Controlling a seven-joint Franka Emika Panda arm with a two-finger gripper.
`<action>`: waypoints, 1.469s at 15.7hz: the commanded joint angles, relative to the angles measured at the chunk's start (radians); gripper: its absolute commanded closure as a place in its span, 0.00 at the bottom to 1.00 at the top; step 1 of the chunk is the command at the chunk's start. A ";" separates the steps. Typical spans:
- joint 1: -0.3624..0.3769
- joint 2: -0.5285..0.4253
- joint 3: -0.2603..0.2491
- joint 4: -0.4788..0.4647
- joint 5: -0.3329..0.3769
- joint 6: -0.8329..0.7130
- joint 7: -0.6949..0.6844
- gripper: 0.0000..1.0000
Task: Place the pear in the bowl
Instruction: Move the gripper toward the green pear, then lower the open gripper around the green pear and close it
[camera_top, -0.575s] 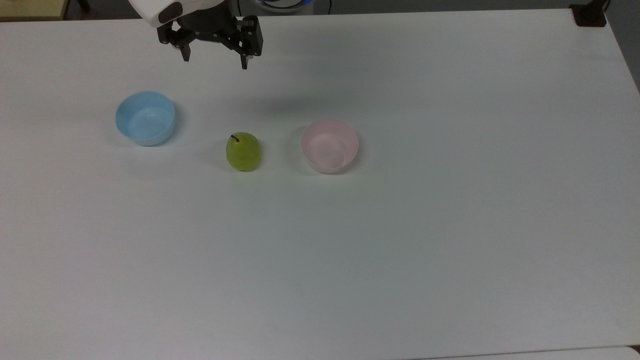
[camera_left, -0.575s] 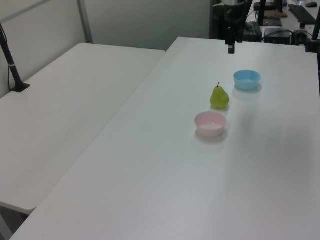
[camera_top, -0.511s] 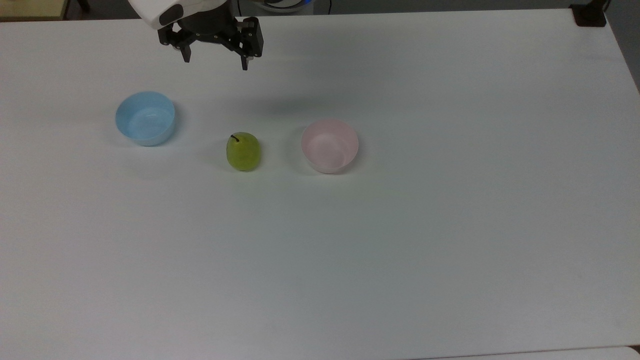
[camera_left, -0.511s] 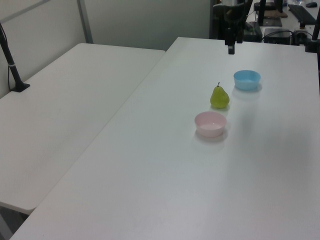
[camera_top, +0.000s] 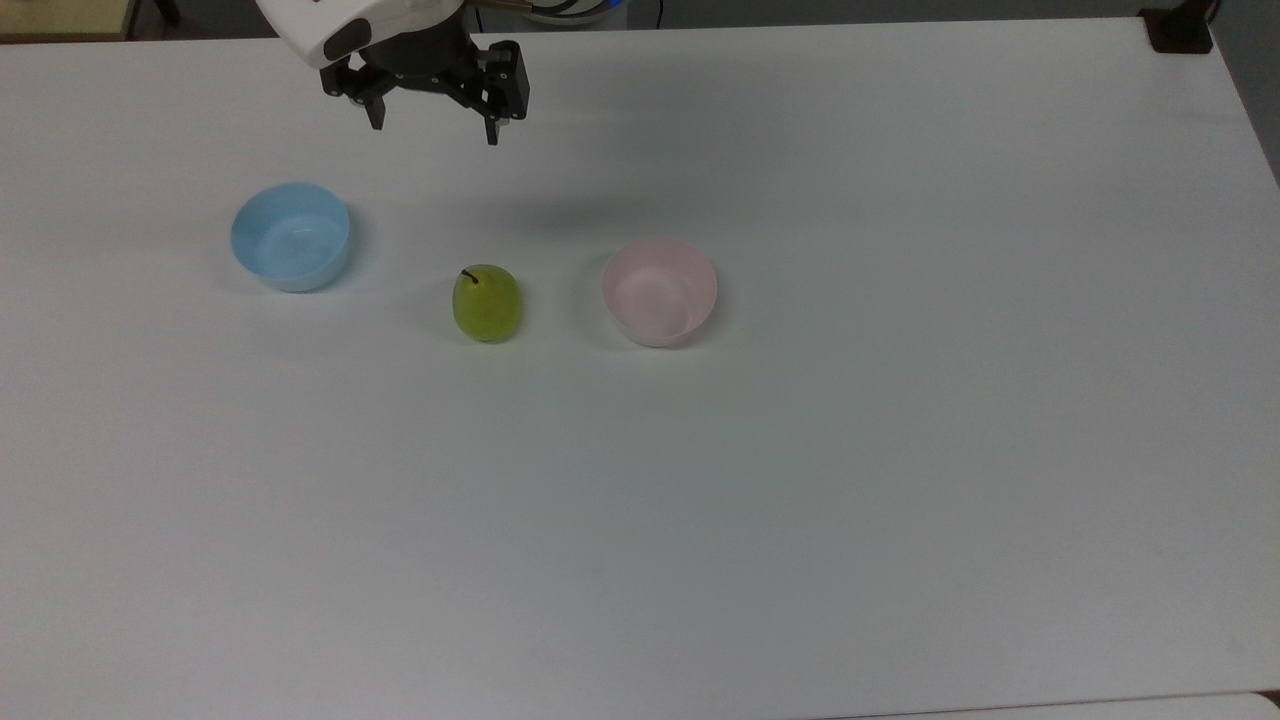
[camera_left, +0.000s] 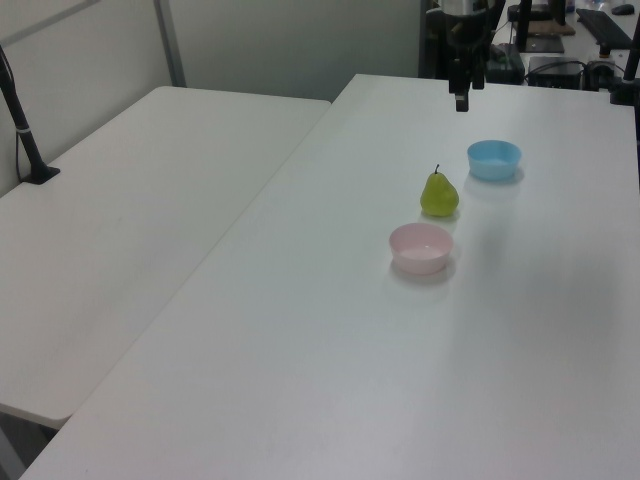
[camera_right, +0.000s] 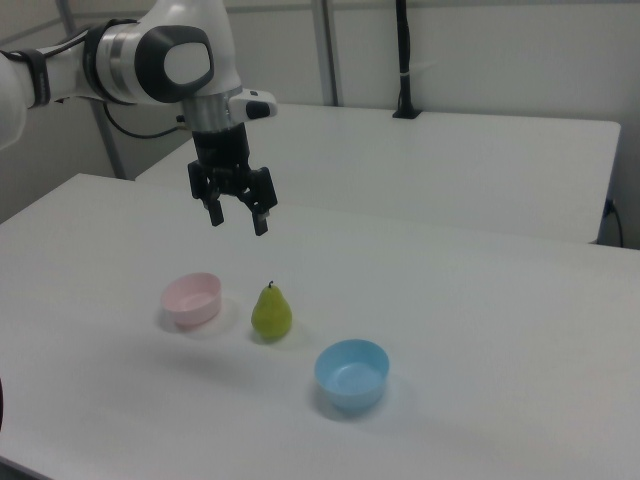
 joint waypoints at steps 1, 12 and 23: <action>0.013 0.000 -0.015 -0.001 0.023 0.010 0.005 0.00; 0.065 0.230 -0.016 0.019 0.042 0.204 -0.048 0.00; 0.102 0.331 -0.055 -0.026 0.013 0.247 -0.156 0.00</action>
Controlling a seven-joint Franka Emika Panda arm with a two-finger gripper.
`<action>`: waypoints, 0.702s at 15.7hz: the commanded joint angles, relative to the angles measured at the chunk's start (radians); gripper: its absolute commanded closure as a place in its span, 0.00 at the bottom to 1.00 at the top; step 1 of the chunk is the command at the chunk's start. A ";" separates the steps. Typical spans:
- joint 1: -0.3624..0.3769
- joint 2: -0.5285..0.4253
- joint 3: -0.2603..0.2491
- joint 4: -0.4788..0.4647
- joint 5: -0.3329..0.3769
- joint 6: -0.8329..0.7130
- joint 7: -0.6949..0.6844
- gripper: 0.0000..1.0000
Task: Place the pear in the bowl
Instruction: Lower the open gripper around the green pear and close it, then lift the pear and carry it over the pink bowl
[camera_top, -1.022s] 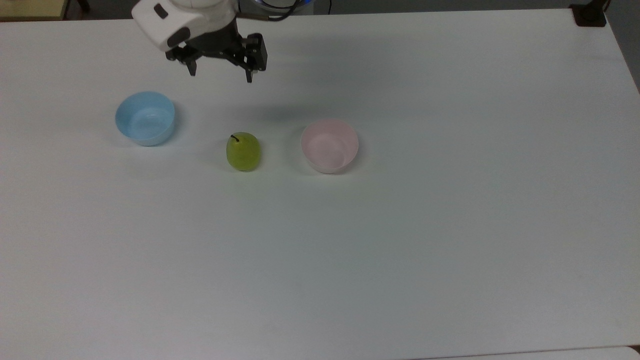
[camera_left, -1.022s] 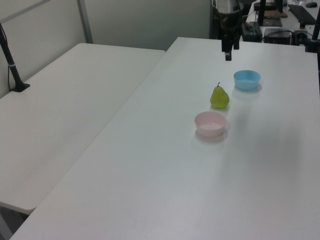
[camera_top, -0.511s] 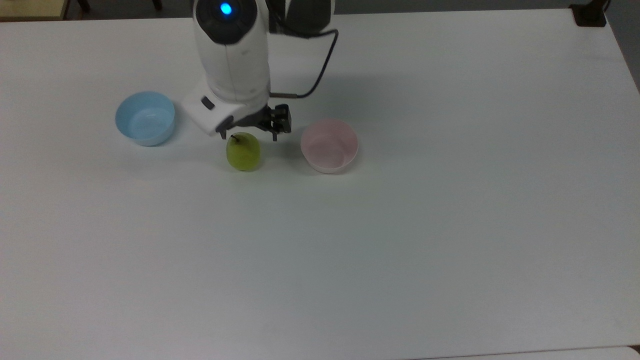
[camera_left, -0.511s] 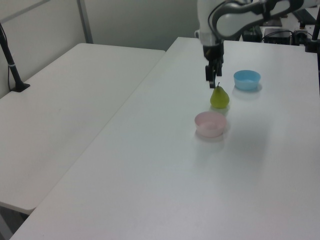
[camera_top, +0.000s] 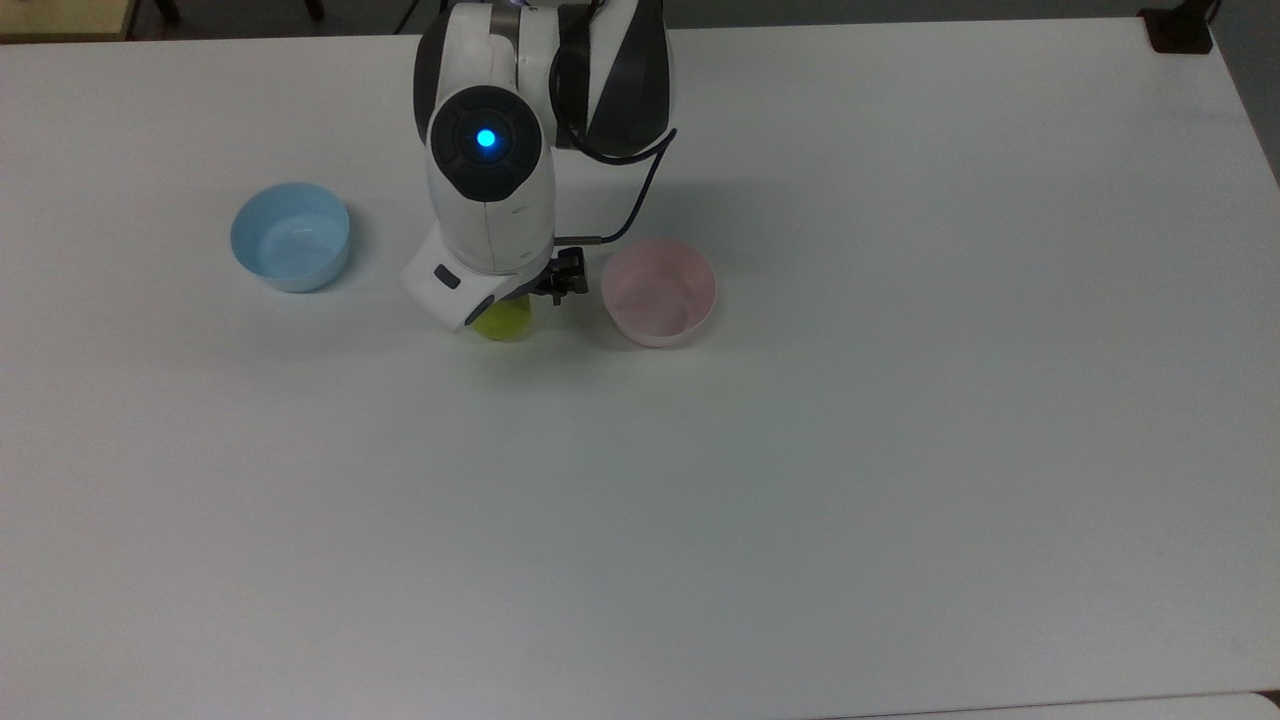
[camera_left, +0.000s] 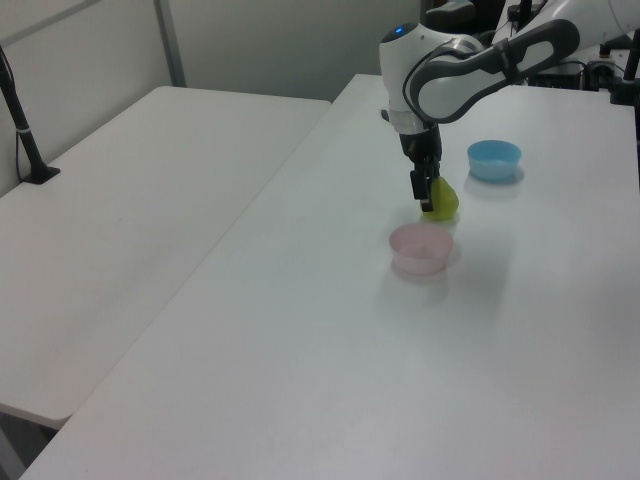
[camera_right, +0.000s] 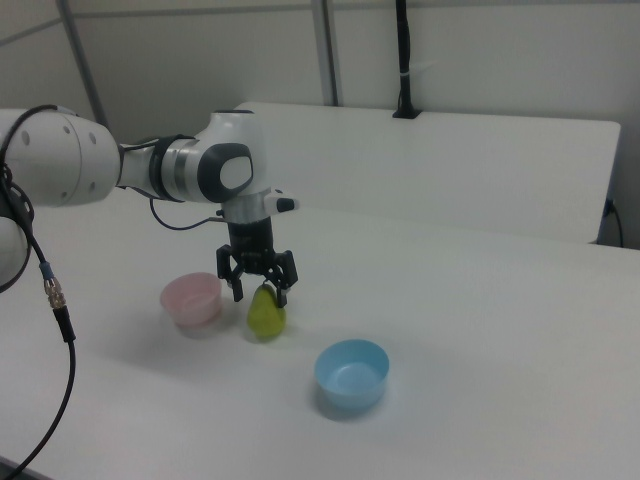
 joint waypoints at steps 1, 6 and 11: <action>0.017 -0.014 -0.026 -0.037 -0.026 0.016 -0.045 0.00; 0.020 -0.014 -0.026 -0.046 -0.058 0.015 -0.042 0.47; 0.028 -0.049 -0.055 -0.032 -0.050 0.001 -0.034 0.74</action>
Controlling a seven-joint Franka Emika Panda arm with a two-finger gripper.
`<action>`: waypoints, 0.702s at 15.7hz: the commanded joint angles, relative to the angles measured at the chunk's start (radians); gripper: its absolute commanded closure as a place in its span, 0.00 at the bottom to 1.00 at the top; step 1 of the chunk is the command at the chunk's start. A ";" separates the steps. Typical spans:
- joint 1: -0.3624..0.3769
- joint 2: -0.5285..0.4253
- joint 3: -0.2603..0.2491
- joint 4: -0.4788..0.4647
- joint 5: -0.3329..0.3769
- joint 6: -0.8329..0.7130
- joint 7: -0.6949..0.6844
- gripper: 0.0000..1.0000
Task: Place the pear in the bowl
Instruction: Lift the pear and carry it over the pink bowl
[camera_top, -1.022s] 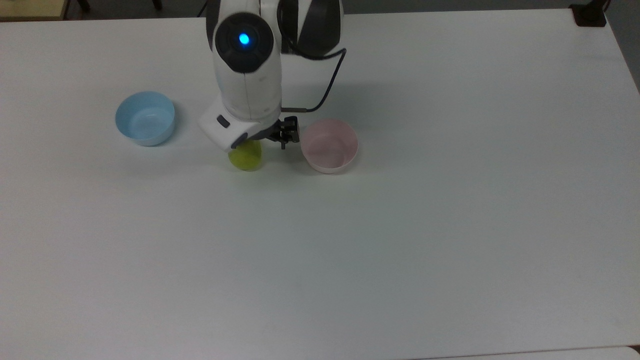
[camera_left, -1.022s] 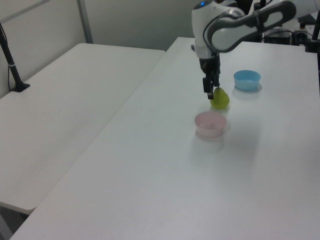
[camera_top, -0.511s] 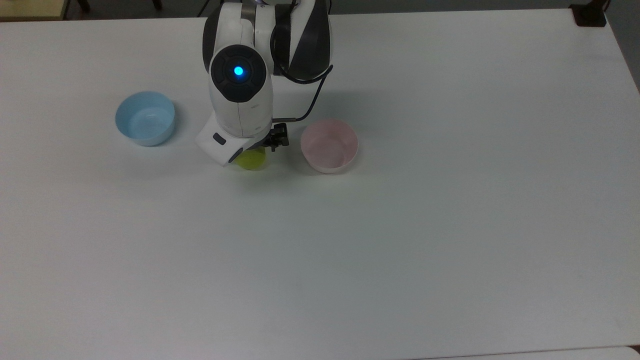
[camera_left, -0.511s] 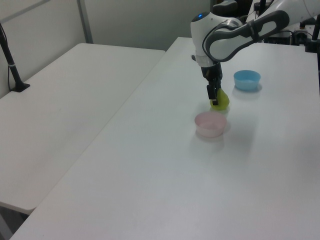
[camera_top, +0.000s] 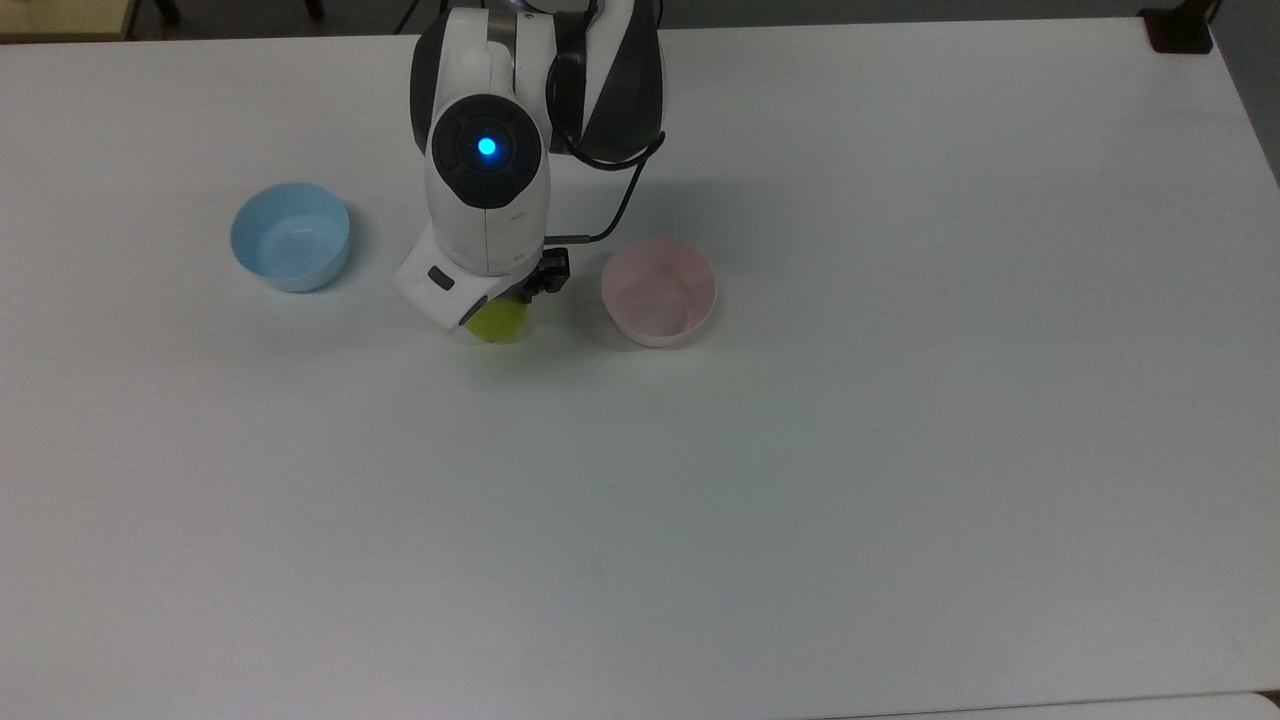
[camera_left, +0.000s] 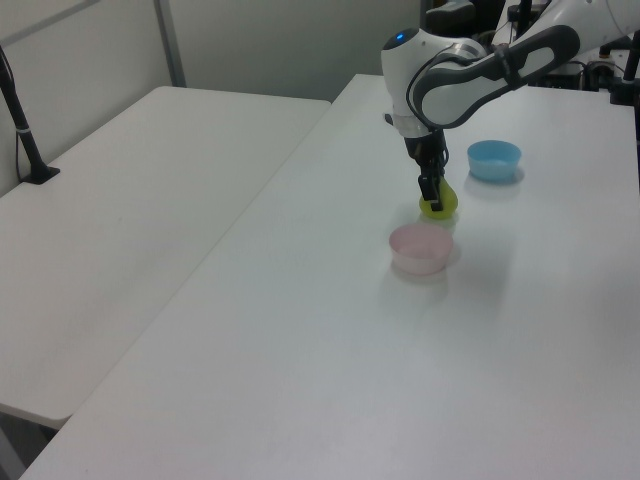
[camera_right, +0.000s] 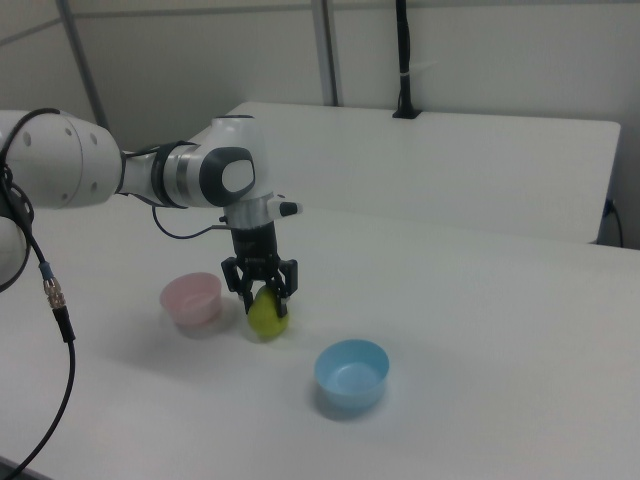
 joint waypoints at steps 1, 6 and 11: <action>0.024 -0.071 -0.045 -0.005 0.003 -0.002 -0.014 0.74; 0.039 -0.142 -0.076 0.052 0.061 -0.073 -0.012 0.74; 0.079 -0.191 -0.106 0.058 0.101 -0.099 -0.011 0.74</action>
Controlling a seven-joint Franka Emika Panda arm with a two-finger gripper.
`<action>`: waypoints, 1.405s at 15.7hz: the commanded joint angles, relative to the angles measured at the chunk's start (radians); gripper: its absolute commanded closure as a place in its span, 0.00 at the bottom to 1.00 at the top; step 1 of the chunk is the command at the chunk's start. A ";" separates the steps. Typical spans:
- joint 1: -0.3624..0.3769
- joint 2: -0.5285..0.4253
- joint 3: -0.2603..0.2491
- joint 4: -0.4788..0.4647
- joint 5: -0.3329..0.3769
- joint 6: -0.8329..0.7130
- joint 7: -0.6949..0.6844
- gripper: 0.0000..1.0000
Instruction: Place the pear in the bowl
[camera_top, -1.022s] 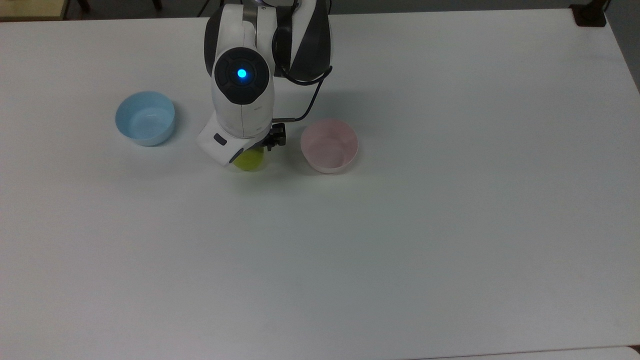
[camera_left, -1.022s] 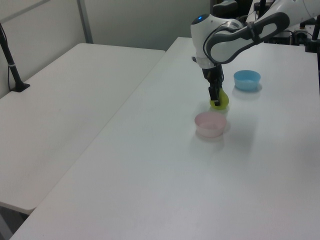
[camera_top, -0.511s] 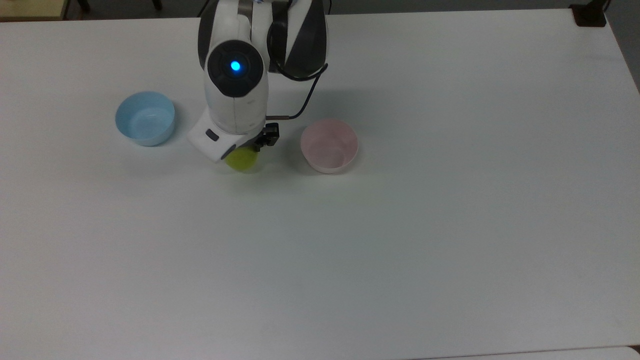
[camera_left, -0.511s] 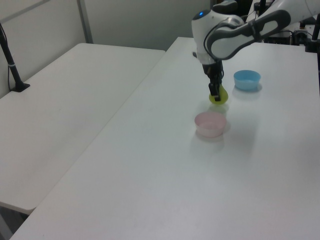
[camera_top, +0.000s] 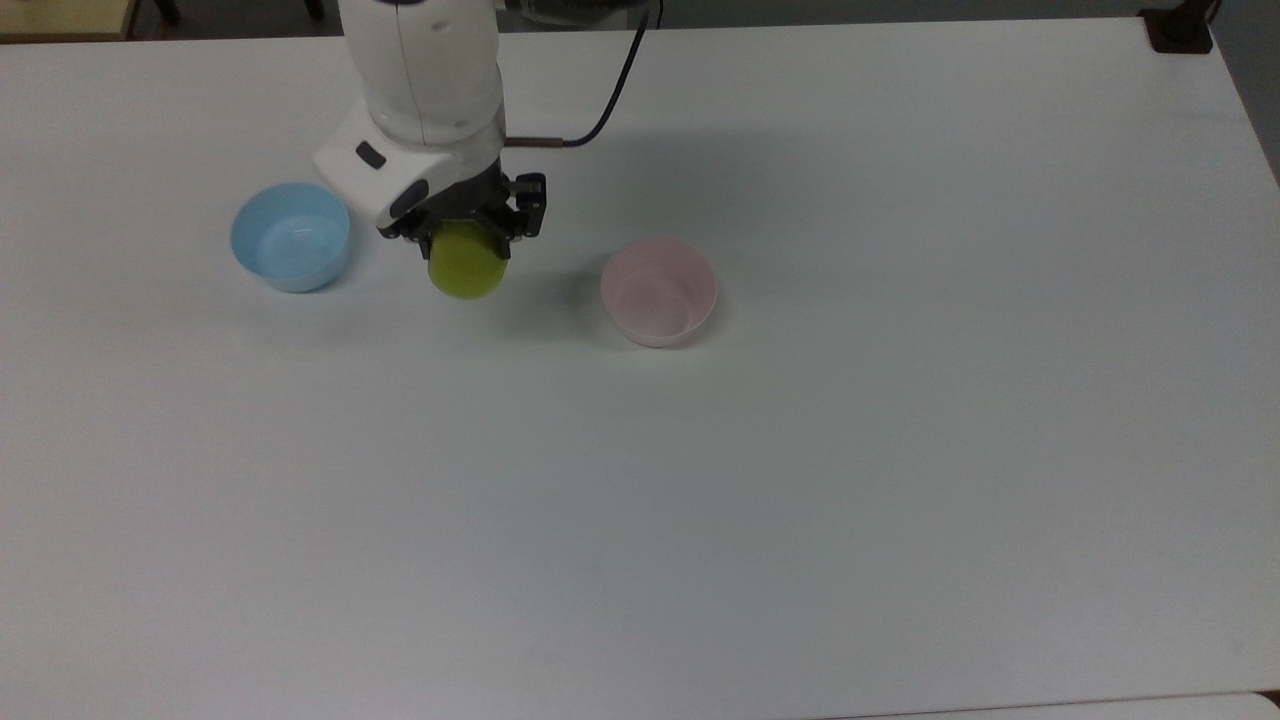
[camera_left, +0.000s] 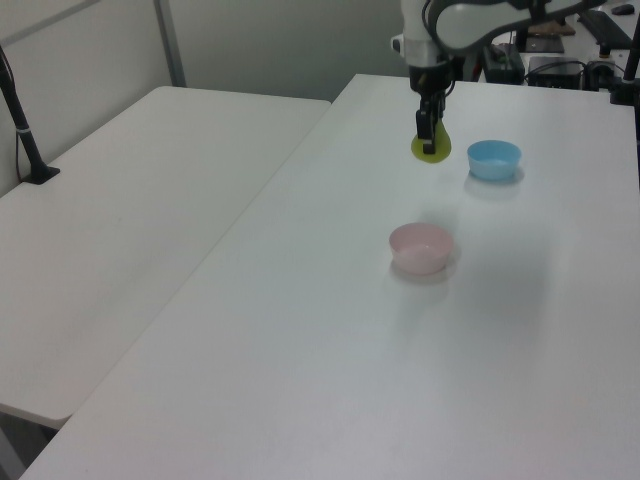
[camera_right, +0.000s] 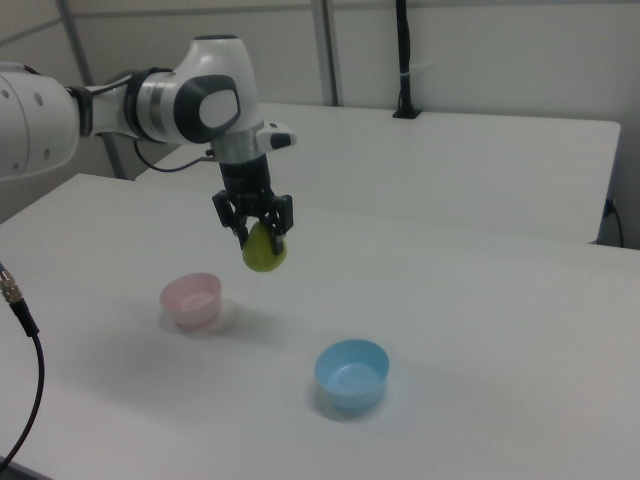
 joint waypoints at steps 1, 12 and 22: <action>0.086 -0.029 -0.071 -0.009 0.041 -0.029 -0.006 0.74; 0.288 -0.011 -0.068 0.002 0.067 -0.049 0.129 0.72; 0.308 0.115 -0.035 -0.046 0.052 0.018 0.136 0.60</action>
